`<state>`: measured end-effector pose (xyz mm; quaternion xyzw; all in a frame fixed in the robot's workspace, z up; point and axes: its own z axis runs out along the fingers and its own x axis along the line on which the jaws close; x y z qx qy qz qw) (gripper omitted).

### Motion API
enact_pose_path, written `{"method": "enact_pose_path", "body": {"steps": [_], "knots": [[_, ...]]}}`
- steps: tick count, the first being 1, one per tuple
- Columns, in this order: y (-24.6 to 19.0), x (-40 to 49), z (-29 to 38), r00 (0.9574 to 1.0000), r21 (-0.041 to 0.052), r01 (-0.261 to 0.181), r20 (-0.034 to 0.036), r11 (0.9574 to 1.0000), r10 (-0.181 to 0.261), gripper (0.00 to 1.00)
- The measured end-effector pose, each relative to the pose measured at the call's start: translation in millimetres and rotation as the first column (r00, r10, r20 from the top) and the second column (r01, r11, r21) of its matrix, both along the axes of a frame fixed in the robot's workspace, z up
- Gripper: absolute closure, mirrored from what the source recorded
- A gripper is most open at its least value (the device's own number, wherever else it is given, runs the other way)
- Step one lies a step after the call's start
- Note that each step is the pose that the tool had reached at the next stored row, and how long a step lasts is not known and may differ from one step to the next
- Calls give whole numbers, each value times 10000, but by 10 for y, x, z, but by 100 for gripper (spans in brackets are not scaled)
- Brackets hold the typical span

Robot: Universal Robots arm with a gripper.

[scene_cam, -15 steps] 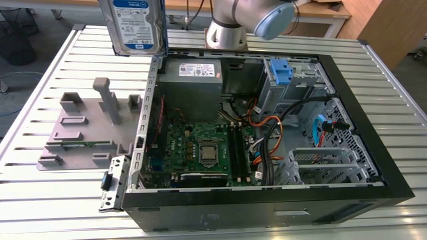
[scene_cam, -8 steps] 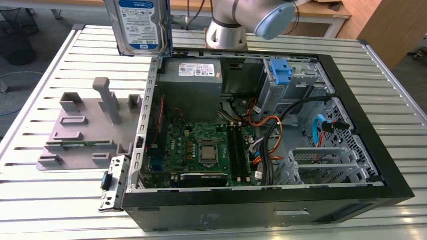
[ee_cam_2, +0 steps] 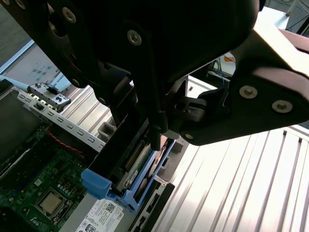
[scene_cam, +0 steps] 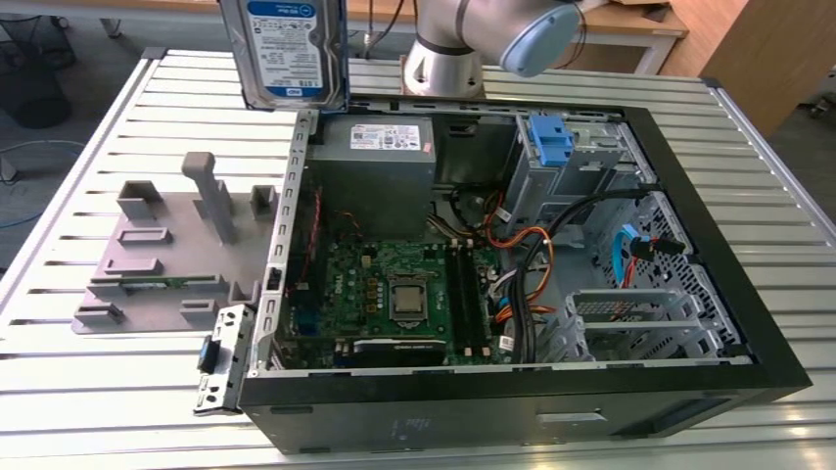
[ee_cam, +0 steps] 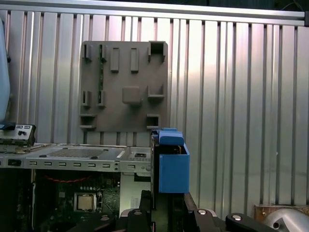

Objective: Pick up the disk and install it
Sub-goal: 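Pick up the disk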

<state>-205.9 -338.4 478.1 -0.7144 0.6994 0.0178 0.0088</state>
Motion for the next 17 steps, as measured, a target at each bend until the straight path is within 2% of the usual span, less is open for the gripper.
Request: {"method": "enact_pose_path", "body": {"steps": [6, 17], "knots": [[-7, 79, 0, 10000, 0, 0, -16, 10000, 0, 65], [-7, 82, 22, 10000, 1, 0, -15, 10000, 0, 65]]}}
